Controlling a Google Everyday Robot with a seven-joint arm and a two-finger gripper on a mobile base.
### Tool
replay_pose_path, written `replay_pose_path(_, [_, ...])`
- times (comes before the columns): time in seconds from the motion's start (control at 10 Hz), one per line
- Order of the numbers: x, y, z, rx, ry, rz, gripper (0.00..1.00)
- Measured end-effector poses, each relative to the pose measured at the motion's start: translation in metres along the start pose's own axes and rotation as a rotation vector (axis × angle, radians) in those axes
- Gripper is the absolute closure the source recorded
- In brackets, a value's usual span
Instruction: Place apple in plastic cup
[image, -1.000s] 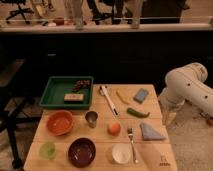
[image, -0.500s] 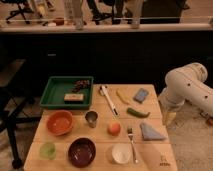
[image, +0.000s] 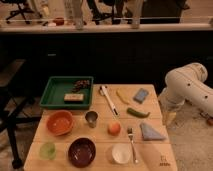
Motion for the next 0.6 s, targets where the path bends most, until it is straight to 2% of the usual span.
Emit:
replay_pose_path(0.1, [-0.003, -0.001, 0.001, 0.000, 0.012, -0.042, 0.20])
replay_pose_path(0.3, [-0.033, 0.000, 0.002, -0.021, 0.018, -0.283, 0.20])
replay_pose_path(0.5, [-0.051, 0.003, 0.002, -0.043, 0.020, -0.496, 0.20])
replay_pose_path(0.6, [-0.061, 0.006, 0.002, -0.059, 0.017, -0.640, 0.20])
